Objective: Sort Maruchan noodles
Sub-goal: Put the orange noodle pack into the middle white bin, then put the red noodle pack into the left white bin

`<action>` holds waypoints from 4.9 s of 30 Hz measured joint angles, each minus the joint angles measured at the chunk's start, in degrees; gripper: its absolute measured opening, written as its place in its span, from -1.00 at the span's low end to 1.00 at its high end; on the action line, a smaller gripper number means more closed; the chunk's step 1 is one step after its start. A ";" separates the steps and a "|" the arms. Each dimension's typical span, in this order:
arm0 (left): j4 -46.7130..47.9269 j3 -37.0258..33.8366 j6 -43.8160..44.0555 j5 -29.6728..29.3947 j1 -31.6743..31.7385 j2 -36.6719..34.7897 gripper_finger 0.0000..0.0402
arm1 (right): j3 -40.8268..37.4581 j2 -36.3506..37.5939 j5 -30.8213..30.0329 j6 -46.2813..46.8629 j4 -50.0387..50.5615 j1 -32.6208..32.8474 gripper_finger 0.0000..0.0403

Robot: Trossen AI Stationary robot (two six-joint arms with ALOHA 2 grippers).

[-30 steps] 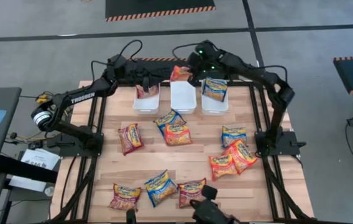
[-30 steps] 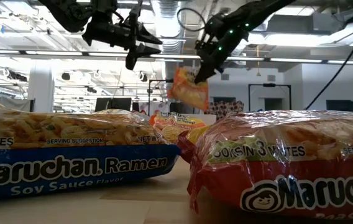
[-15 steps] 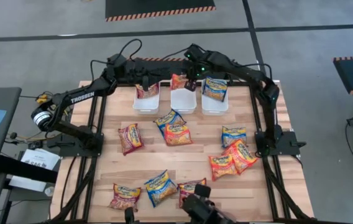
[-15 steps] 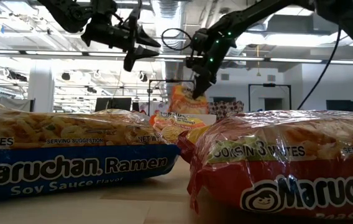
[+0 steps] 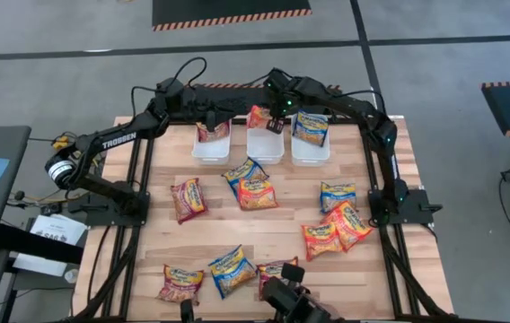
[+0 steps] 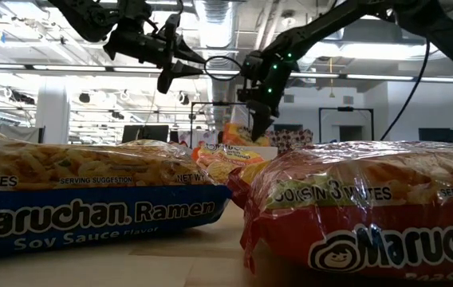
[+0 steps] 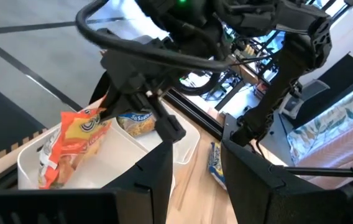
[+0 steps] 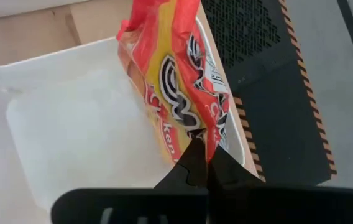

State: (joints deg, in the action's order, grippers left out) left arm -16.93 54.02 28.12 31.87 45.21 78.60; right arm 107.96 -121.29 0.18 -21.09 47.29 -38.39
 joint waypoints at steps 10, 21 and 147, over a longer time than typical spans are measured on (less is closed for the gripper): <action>-0.04 0.00 0.10 0.04 0.00 0.01 -0.40 | 0.00 0.04 -2.69 -1.82 -0.68 0.00 -1.00; -0.07 0.00 0.43 0.73 0.00 0.01 -0.40 | 2.09 -2.82 -4.79 -4.89 4.66 0.89 -1.00; 61.42 -0.02 10.74 -18.16 -40.23 -28.71 -0.40 | -35.52 13.01 9.29 86.63 -18.15 67.98 0.36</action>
State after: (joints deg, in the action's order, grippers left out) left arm 44.49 54.00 38.86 13.71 4.98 49.89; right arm 72.44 -108.28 9.47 65.53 29.14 29.58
